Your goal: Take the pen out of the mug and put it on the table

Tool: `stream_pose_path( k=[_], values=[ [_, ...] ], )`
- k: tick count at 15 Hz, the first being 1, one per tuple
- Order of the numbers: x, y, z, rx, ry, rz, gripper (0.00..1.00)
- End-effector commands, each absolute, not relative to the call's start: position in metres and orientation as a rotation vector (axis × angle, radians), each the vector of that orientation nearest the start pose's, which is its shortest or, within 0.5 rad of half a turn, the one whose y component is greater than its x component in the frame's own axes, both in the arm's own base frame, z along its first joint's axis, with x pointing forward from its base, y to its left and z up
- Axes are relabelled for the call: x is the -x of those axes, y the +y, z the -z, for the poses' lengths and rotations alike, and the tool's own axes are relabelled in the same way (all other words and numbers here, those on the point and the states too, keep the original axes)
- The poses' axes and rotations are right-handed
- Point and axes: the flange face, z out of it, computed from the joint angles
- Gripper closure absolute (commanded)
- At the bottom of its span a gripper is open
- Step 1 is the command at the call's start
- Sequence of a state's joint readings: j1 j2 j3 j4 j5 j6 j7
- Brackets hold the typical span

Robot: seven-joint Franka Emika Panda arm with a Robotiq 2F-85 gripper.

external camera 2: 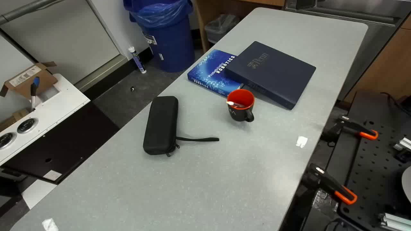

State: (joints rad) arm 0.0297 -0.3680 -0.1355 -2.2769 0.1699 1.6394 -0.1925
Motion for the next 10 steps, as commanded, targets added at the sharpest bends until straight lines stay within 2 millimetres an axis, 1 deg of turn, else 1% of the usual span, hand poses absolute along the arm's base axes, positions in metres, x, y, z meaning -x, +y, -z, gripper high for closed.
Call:
stream_pose_path(
  k=[1, 7, 8, 9, 10],
  values=[
    [-0.409, -0.03, -0.482, 2.867, -0.097, -0.348, 0.0],
    [-0.409, -0.03, -0.482, 2.867, -0.097, -0.348, 0.0],
    [-0.415, -0.026, -0.478, 2.889, -0.056, -0.324, 0.0],
    [-0.425, -0.021, -0.468, 2.931, -0.017, -0.287, 0.0],
    [-0.436, -0.013, -0.448, 2.977, 0.002, -0.287, 0.0]
  ],
)
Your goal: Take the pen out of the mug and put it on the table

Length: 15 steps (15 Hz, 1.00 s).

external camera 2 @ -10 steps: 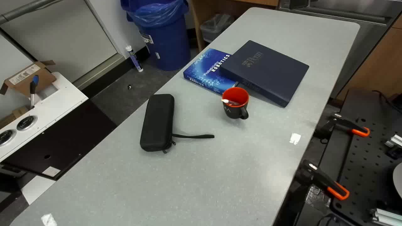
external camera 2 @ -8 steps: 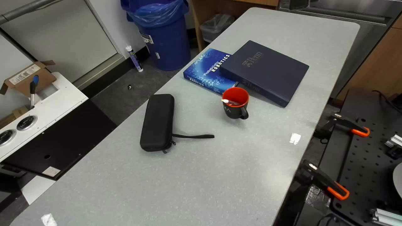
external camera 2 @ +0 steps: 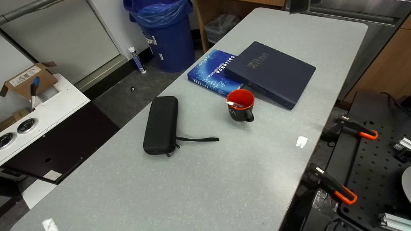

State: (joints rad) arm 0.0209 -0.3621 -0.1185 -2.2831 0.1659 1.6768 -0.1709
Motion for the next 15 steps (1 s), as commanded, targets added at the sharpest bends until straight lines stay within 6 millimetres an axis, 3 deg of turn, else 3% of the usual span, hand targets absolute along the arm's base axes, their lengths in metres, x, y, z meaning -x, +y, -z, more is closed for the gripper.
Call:
stream_pose_path(
  k=[1, 5, 8, 10, 12, 15],
  values=[
    [-0.442, -0.005, -0.434, 3.007, 0.018, -0.277, 0.0],
    [-0.469, 0.028, -0.357, 3.127, 0.085, -0.25, 0.0],
    [-0.486, 0.038, -0.31, 3.217, 0.153, -0.226, 0.0],
    [-0.493, 0.038, -0.295, 3.224, 0.226, -0.25, 0.0],
    [-0.482, 0.037, -0.293, 3.203, 0.178, -0.284, 0.0],
    [-0.489, 0.037, -0.29, 3.201, 0.185, -0.292, 0.0]
  ],
)
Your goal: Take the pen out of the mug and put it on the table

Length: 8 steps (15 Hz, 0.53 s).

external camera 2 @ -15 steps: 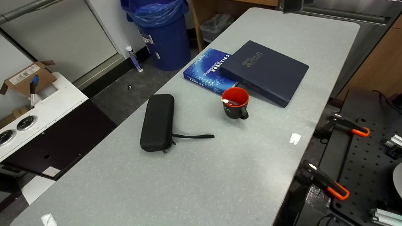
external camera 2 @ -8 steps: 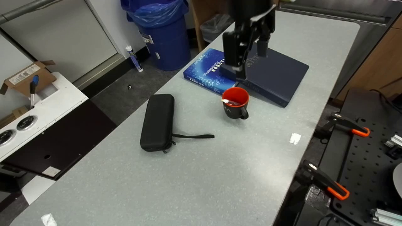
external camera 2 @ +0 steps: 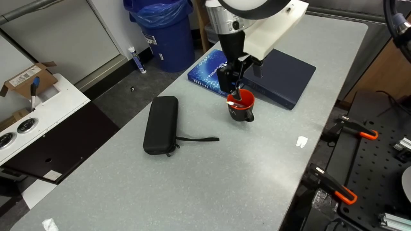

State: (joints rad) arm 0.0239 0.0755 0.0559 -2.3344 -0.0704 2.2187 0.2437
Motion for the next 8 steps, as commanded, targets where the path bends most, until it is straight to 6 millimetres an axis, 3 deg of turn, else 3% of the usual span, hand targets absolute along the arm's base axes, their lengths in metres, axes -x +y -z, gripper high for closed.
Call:
stream_pose_path(
  k=[1, 3, 8],
  values=[
    [-0.49, 0.037, -0.291, 3.201, 0.186, -0.288, 0.0],
    [-0.491, 0.037, -0.292, 3.201, 0.186, -0.285, 0.0],
    [-0.527, 0.056, -0.259, 3.237, 0.389, -0.232, 0.0]
  ],
)
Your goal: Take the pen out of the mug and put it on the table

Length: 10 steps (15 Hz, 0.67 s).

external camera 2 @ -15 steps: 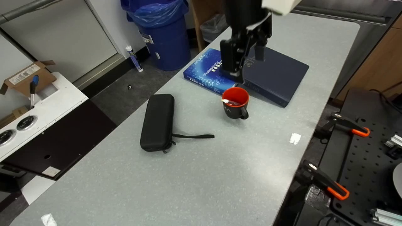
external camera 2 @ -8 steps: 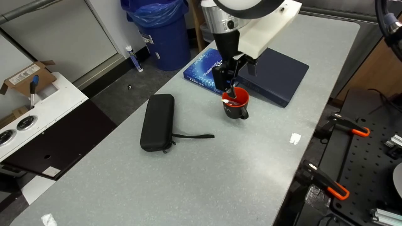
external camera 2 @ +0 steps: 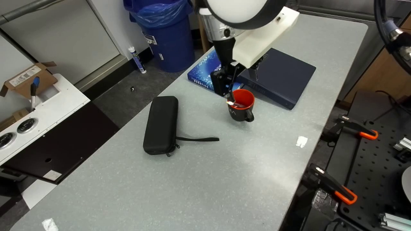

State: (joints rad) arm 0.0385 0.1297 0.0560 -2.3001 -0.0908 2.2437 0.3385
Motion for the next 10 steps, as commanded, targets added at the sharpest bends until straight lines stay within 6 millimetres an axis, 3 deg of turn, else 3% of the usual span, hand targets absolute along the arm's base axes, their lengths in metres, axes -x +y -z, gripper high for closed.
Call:
stream_pose_path(
  k=[1, 6, 10],
  values=[
    [-0.535, 0.059, -0.255, 3.241, 0.427, -0.214, 0.0],
    [-0.563, 0.064, -0.221, 3.315, 0.637, -0.24, 0.0],
    [-0.572, 0.071, -0.201, 3.326, 0.723, -0.325, 0.0]
  ],
)
